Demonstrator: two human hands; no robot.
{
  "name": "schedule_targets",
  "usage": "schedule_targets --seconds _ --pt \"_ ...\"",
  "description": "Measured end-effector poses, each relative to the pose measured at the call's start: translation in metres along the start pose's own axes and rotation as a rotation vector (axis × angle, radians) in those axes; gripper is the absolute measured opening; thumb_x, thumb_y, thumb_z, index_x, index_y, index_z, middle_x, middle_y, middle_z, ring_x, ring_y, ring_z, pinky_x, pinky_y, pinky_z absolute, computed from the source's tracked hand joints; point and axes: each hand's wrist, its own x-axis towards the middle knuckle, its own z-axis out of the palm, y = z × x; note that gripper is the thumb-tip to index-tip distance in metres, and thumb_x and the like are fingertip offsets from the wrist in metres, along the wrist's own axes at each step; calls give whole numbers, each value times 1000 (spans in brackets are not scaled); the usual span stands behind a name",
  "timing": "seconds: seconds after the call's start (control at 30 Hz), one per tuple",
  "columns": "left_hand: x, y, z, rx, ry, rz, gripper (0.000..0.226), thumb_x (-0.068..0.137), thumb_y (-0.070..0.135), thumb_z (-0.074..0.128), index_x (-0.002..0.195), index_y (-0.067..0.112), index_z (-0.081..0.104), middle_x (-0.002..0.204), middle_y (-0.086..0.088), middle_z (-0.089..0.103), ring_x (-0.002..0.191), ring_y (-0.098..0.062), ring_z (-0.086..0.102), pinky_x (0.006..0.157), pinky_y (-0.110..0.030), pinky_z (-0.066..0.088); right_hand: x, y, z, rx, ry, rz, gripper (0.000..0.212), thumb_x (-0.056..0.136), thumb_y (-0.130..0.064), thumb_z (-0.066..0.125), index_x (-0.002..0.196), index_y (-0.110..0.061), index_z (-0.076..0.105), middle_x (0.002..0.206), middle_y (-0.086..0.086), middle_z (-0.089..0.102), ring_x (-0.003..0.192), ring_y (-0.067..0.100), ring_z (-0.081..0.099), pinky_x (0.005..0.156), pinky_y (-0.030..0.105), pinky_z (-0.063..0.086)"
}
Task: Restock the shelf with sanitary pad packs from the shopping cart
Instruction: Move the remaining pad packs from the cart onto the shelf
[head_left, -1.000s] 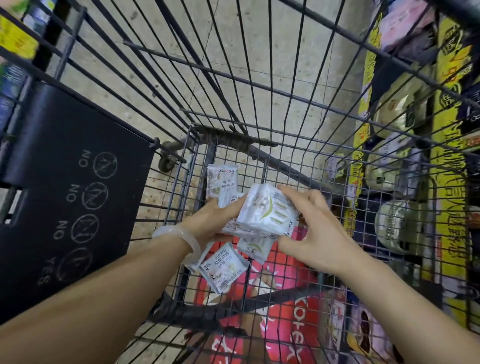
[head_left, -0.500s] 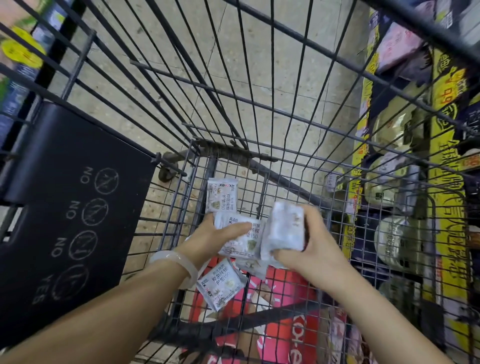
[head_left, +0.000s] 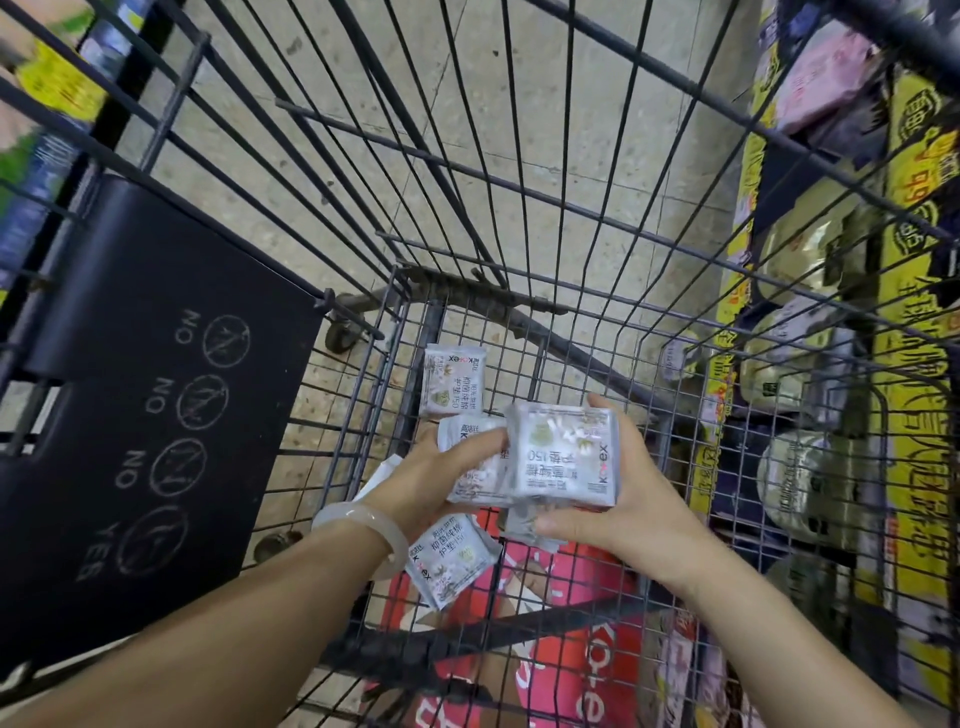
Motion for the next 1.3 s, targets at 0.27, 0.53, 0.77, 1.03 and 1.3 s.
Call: schedule_targets --seconds 0.27,0.53,0.77,1.03,1.3 --pt "2 -4 -4 -25 30 -12 73 65 56 75 126 22 56 108 -5 73 98 -25 71 82 -40 56 -2 -3 3 -76 -17 17 108 69 -4 80 143 -40 11 116 -26 53 90 -18 58 72 5 47" --pt "9 -15 -11 -62 98 -36 86 54 56 81 127 19 55 108 -8 73 99 -30 70 88 -48 54 1 -6 2 -6 63 -36 86 70 -29 78 134 -54 27 134 -26 43 116 -11 49 89 10 44" --pt "7 -11 -10 -19 93 -31 79 52 56 78 118 16 61 103 -10 74 95 -31 71 87 -49 55 8 -7 1 14 156 16 60 64 -15 84 106 -32 44 107 3 65 93 17 68 79 31 56" --pt "5 -10 -18 -4 85 -26 86 50 55 83 124 20 58 108 -8 73 102 -31 68 95 -53 50 12 -43 -21 177 -147 49 59 56 -1 62 107 -26 50 100 6 63 83 19 65 70 31 52" --pt "10 -10 -14 -50 24 -71 56 79 57 64 124 23 62 118 -15 68 113 -38 62 100 -54 45 29 -54 4 -176 -212 37 35 72 -7 77 99 -27 64 98 -6 66 75 -4 63 71 14 52"
